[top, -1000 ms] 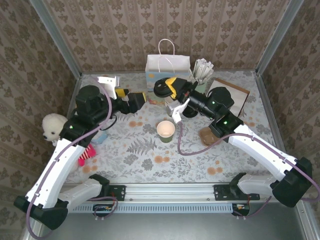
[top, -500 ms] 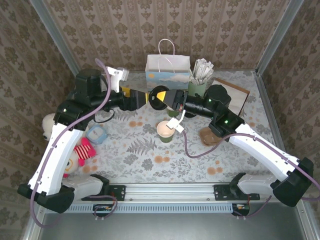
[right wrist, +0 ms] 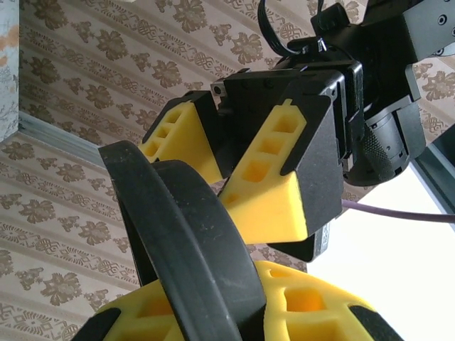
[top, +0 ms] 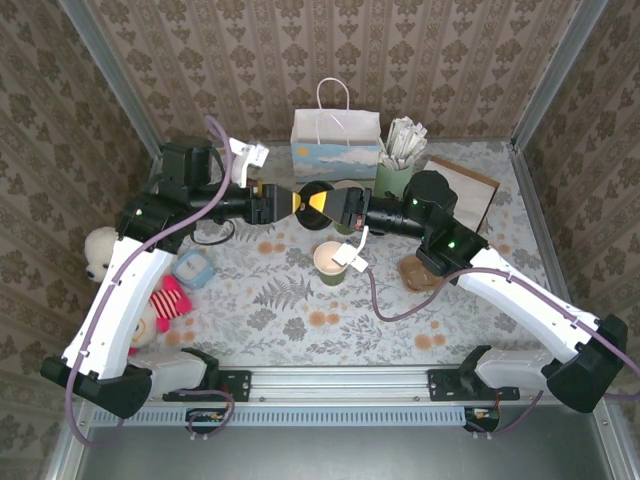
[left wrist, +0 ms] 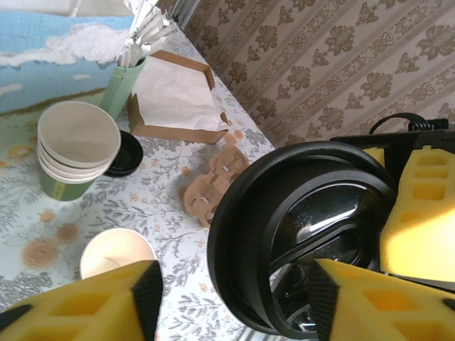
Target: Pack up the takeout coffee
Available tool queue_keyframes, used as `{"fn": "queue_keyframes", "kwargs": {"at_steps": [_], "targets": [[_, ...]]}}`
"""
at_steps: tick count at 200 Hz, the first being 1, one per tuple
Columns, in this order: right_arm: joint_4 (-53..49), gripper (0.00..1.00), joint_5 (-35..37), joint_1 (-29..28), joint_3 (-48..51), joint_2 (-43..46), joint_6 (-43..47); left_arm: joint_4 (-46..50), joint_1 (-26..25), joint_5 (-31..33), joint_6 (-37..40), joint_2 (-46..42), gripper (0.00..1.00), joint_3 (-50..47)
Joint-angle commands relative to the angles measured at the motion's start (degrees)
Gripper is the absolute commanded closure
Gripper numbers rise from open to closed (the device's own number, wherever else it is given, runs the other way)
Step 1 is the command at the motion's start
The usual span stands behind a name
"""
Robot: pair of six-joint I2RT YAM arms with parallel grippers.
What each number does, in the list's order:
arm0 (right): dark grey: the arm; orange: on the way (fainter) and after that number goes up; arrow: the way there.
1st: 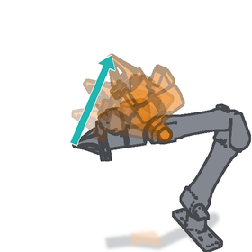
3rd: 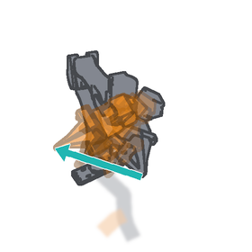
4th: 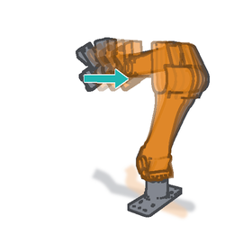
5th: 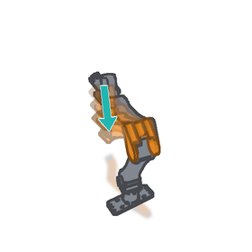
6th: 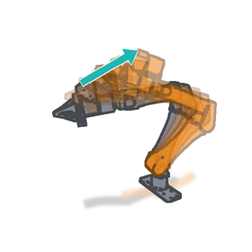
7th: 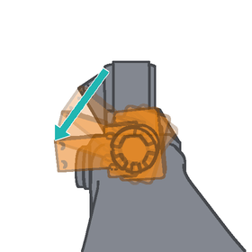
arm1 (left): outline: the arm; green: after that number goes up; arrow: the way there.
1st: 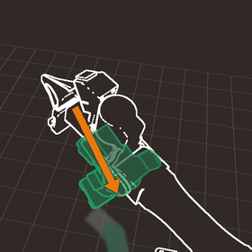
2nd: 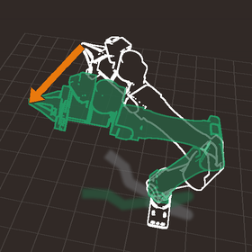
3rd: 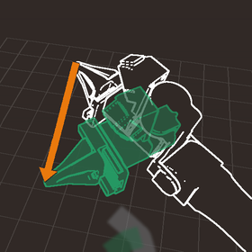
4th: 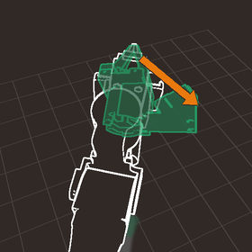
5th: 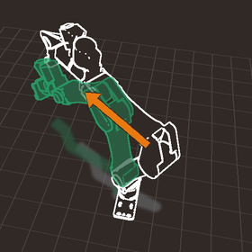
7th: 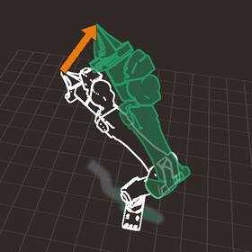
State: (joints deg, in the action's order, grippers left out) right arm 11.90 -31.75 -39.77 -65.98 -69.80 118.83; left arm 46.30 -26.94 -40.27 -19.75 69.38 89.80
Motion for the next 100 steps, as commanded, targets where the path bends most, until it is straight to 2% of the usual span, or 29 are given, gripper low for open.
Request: {"fn": "queue_keyframes", "kwargs": {"at_steps": [1, 100], "targets": [[-1.61, 1.0, 0.09, -0.57, -2.23, 0.02, 12.3, 0.01, 0.04, -2.46, -0.11, 0.14, 0.49, 1.35], [-1.87, 1.0, 1.26, -2.22, -3.53, -1.13, 14.61, 0.24, -0.09, -5.81, -0.64, 2.02, 0.64, 0.72]]}}
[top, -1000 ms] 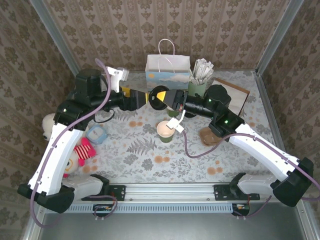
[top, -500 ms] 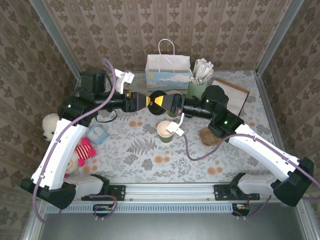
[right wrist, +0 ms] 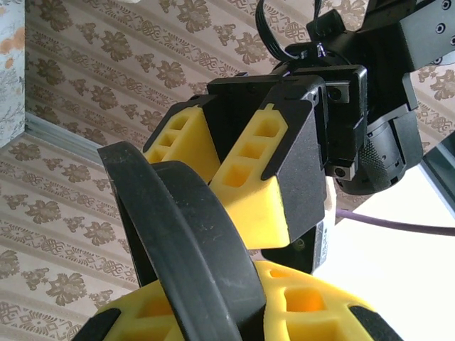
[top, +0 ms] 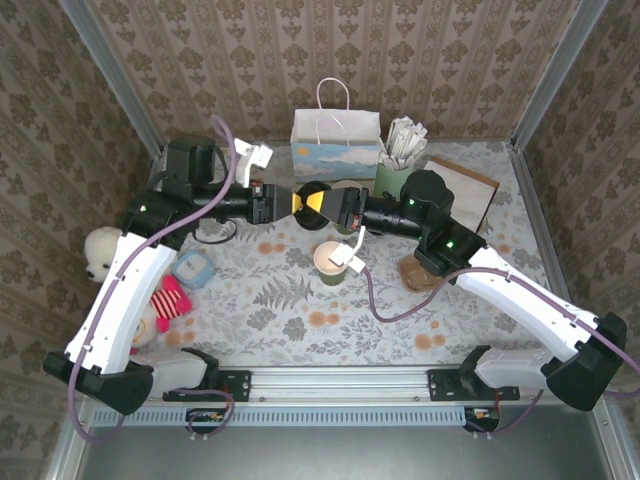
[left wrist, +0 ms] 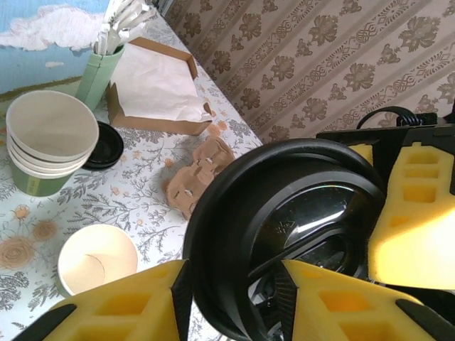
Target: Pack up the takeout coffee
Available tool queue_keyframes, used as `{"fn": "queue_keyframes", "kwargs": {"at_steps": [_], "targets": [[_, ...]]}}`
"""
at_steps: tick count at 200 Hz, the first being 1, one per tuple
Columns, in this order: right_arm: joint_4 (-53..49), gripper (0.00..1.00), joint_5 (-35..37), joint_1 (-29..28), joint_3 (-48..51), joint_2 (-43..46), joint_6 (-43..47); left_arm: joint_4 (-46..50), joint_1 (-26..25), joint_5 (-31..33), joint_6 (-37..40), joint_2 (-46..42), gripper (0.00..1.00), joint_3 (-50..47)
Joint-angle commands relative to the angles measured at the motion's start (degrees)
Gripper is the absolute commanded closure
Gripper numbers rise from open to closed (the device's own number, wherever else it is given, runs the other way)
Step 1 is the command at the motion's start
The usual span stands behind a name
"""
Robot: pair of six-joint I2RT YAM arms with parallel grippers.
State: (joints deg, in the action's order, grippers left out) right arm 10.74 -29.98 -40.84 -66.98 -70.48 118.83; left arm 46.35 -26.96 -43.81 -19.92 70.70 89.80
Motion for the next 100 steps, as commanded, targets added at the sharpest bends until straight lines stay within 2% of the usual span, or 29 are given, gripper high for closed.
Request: {"fn": "queue_keyframes", "kwargs": {"at_steps": [1, 48, 68, 84, 100], "targets": [[-0.76, 1.0, -0.47, -1.16, -2.53, -0.45, 14.64, 0.22, -0.09, -2.35, -0.47, 0.74, 0.64, 0.72], [-0.13, 1.0, 0.75, -1.75, -3.84, -2.03, 16.36, 1.81, -0.28, -3.44, 1.33, 1.37, 0.65, 0.48], [0.97, 1.0, 1.5, -1.83, -4.04, -2.52, 16.06, 2.29, -0.2, -3.91, 2.43, 1.37, 0.63, -0.26], [0.96, 1.0, 1.49, -1.91, -4.03, -2.65, 15.91, 1.93, -0.13, -5.2, 2.7, 1.24, 0.68, -0.82], [0.69, 1.0, 1.68, -2.26, -4.17, -2.5, 15.82, 1.51, -0.02, -5.54, 2.48, 1.36, 0.68, -1.05]]}}
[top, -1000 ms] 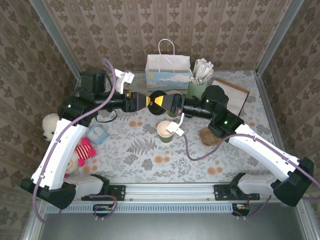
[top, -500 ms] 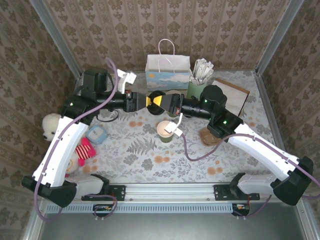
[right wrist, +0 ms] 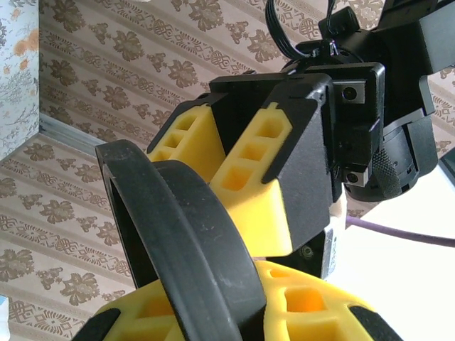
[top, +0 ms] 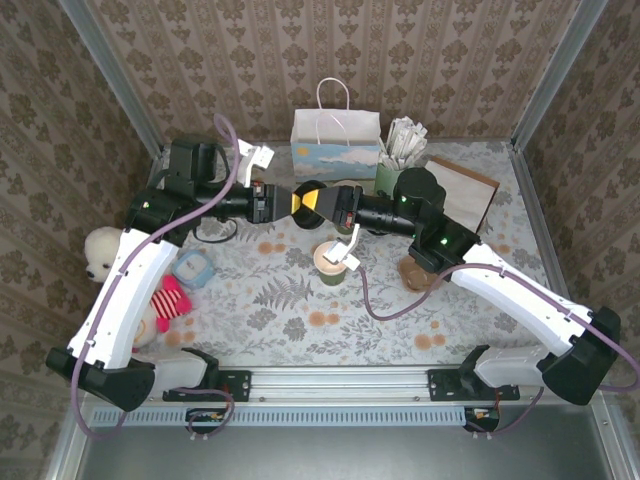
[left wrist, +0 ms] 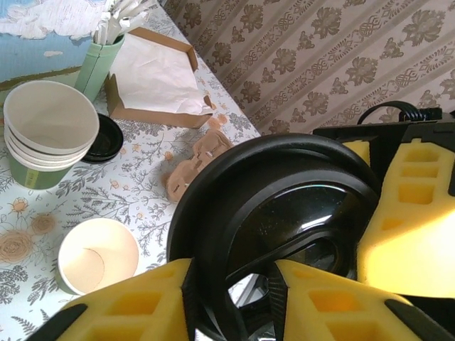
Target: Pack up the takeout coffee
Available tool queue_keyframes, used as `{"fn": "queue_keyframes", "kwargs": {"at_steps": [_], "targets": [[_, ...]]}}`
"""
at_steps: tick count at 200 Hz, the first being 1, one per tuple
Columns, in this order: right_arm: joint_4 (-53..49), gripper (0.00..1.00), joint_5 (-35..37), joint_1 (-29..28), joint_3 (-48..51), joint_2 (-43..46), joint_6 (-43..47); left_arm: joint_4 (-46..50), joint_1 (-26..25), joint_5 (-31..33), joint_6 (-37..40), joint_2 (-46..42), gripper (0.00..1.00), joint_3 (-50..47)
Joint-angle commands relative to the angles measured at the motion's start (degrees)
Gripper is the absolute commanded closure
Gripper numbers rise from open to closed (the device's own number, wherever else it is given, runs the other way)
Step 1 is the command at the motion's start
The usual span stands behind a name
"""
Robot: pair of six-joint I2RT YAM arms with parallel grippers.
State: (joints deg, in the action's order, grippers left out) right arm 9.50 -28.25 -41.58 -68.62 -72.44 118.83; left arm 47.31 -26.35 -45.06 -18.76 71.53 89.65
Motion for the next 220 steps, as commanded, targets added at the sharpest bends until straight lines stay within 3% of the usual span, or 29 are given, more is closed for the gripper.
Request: {"fn": "queue_keyframes", "kwargs": {"at_steps": [1, 38, 81, 115, 141, 158, 171, 177, 184, 192, 195, 198, 220], "targets": [[1.93, 1.0, -0.05, -1.54, -2.55, -0.52, 15.78, 0.57, -0.63, -4.23, 1.3, 0.54, 0.68, -0.93], [1.7, 1.0, -0.62, -2.59, -2.59, 0.02, 15.22, 2.08, -0.19, -1.97, 1.13, 1.76, 0.68, -1.11], [1.35, 1.0, 0.36, -2.66, -2.66, -0.05, 15.47, 0.03, 1.3, -6.37, 0.79, 2.3, 0.77, -2.47], [1.69, 1.0, 1.97, -2.63, -2.79, -0.91, 15.98, 0.15, 1.3, -7.55, 1.3, 1.79, 0.72, -3.18], [1.26, 1.0, 1.1, -3.04, -2.76, -0.76, 15.79, -2.12, 1.28, -7.02, -0.42, 1.82, 0.81, -4.29], [0.74, 1.0, 1.08, -3.5, -2.63, -0.57, 15.31, -3.96, 0.93, -7.73, -0.47, 1.78, 1.0, -4.77], [-1.31, 1.0, 2.33, -3.71, -2.57, -0.21, 13.02, -3.56, 0.71, -5.65, 0.77, 1.44, 1.0, -4.59], [-3.07, 0.91, 3.43, -3.77, -2.38, 0.25, 10.85, -3.42, 0.68, -4.23, 1.12, 1.05, 1.0, -4.65], [-6.7, 0.7, 4.34, -3.72, -2.18, 1.36, 7.05, -3.28, 0.75, -2.47, 1.52, 0.54, 1.0, -4.7], [-11.22, 0.36, 5.57, -3.46, -2.43, 2.64, 0.42, -2.98, 0.73, 0.7, 1.81, 0.02, 1.0, -4.79], [-12.42, 0.16, 6.36, -3.41, -2.48, 3.04, -2.31, -2.87, 0.77, 2.26, 1.88, -0.25, 1.0, -4.9], [-13.53, 0.03, 7.5, -3.34, -2.48, 3.34, -5.36, -2.76, 0.8, 3.82, 1.89, -0.46, 1.0, -4.98], [-20.33, 0.0, 16.88, -3.94, -1.09, 5.09, -27.93, -1.9, 0.75, 15.04, 2.31, -1.48, 1.0, -5.45]]}}
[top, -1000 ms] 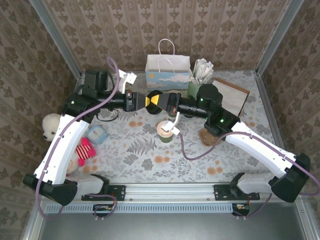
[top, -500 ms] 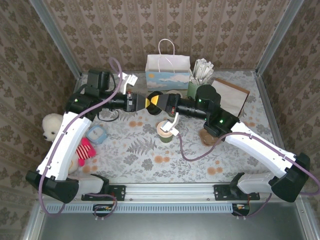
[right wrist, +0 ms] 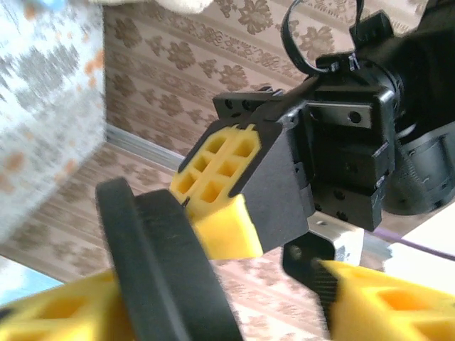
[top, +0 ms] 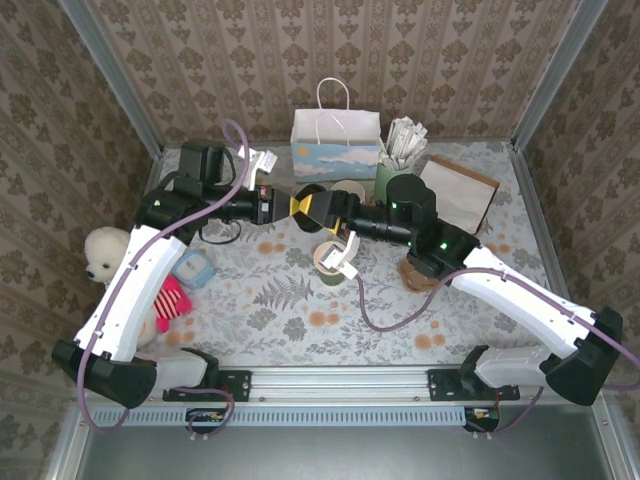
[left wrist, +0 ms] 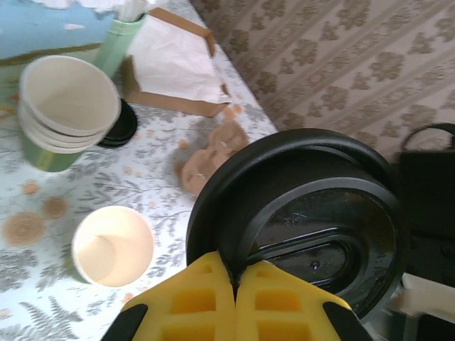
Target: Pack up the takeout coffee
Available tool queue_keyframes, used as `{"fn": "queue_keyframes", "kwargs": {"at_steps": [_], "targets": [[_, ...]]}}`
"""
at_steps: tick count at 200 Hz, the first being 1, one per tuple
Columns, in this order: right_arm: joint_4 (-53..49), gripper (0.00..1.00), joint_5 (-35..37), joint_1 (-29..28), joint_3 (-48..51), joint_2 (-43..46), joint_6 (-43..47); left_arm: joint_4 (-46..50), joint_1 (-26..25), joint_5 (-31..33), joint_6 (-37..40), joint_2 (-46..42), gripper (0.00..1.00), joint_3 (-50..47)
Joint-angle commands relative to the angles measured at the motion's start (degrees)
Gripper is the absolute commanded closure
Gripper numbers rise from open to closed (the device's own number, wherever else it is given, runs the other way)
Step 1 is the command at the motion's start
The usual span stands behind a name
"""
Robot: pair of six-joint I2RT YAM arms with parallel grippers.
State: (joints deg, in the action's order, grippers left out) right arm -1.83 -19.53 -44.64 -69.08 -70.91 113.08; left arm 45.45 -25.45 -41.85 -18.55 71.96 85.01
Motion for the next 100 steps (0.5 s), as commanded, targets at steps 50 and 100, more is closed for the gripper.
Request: {"fn": "queue_keyframes", "kwargs": {"at_steps": [50, 100], "targets": [[1.35, 0.0, 18.14, 0.52, 13.05, 11.67, -104.15, 11.44, -5.43, 28.47, 1.06, 1.95, 1.0, -0.12], [-0.34, 0.0, 33.85, 2.3, 29.28, 15.22, -155.71, 18.41, -13.26, 33.19, -6.21, 8.28, 1.0, -2.38]]}}
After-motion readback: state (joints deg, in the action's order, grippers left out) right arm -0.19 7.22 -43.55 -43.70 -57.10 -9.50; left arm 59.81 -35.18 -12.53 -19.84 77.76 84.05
